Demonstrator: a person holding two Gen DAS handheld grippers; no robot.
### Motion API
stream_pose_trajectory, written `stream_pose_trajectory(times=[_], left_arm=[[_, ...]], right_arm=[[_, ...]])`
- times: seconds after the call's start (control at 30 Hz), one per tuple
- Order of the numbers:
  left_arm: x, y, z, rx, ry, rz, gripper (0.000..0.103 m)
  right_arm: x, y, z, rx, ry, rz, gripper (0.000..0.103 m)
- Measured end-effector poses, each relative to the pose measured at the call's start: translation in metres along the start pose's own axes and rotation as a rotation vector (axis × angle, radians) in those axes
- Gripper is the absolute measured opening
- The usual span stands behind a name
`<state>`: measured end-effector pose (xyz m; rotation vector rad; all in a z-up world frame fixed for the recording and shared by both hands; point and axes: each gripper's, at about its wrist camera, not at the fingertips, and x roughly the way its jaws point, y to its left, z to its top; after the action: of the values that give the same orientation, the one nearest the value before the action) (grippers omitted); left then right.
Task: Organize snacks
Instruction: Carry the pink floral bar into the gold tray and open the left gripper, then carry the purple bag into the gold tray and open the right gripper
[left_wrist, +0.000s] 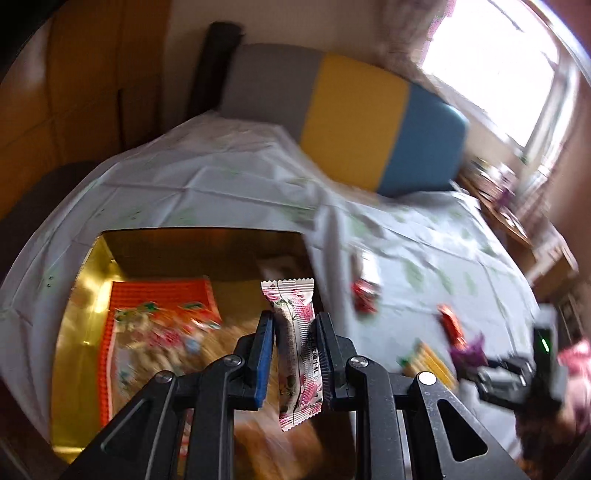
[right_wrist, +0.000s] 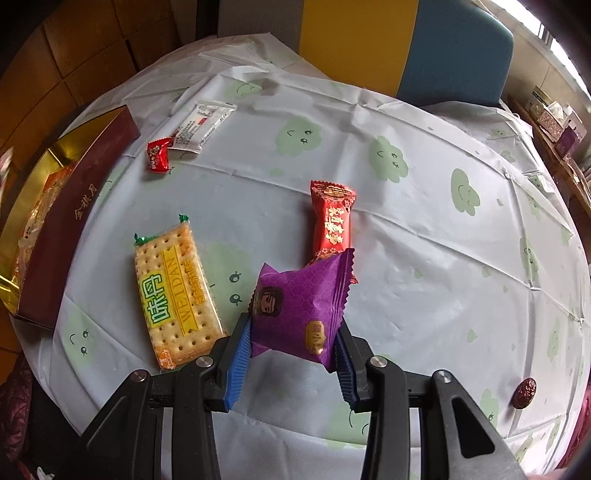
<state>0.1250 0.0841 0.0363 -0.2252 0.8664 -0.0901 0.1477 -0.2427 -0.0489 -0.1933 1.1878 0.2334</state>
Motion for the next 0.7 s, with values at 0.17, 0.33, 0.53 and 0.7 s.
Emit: stream_pose_trajectory(times=[0.17,0.33,0.53,0.7], left_arm=[[0.033,0.025,0.028,-0.092,0.036,0.033,0.023],[0.054,0.036,0.040,-0.139,0.047,0.087,0.027],[0.044,0.032,0.016,-0.108,0.050,0.106,0.027],[0.024,0.016,-0.016,-0.028,0.026,0.157,0.028]], right_arm=[[-0.001,0.000,0.000,0.004,-0.008,-0.002,0.042],[-0.001,-0.003,0.002,0.020,-0.010,-0.002,0.042],[0.000,-0.003,0.004,0.011,-0.009,-0.011,0.042],[-0.001,-0.005,0.004,0.015,-0.020,-0.019,0.042]])
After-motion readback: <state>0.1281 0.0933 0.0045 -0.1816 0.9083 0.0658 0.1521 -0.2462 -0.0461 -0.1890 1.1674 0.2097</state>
